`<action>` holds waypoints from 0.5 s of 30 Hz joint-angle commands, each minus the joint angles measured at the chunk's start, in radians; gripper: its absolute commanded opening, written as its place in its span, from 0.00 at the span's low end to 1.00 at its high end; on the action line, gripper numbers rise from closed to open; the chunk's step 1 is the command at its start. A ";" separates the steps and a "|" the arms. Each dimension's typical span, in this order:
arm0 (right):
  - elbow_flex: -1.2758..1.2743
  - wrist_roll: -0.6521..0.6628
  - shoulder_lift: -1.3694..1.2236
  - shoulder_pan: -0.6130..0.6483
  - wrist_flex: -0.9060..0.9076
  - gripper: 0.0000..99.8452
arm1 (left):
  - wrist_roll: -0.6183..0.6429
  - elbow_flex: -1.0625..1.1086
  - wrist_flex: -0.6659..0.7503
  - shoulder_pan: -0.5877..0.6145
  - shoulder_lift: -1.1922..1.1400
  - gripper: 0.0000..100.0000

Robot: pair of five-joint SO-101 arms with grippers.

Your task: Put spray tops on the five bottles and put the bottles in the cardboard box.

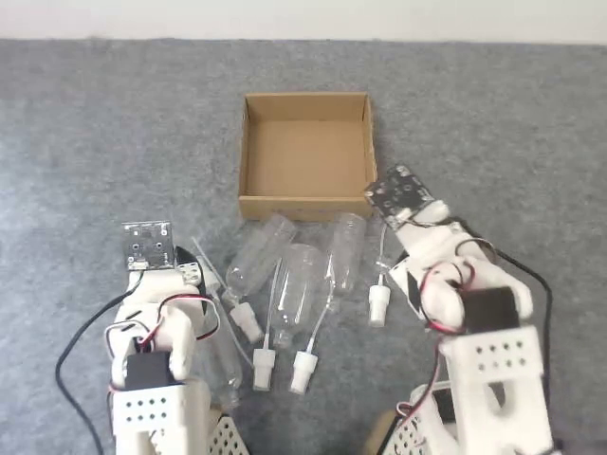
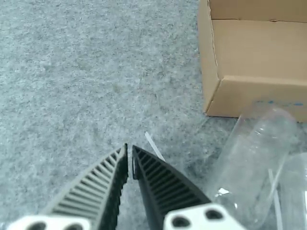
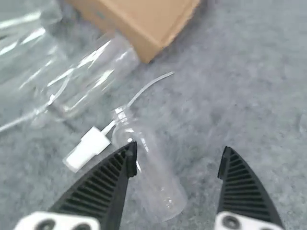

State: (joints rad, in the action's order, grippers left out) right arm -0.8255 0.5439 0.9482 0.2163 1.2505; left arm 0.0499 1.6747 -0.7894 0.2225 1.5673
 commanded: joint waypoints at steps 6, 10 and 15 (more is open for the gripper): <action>0.066 0.026 -0.193 0.065 -0.005 0.25 | -0.005 -0.005 0.037 0.002 0.014 0.01; 0.068 0.092 -0.269 0.062 -0.007 0.25 | -0.005 -0.005 0.037 0.002 0.014 0.01; 0.068 0.140 -0.338 0.059 -0.008 0.25 | -0.005 -0.005 0.037 0.002 0.014 0.01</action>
State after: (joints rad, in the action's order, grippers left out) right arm -0.8255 0.6498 0.6245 0.2746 1.2505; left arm 0.0499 1.6747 -0.7833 0.2225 1.5673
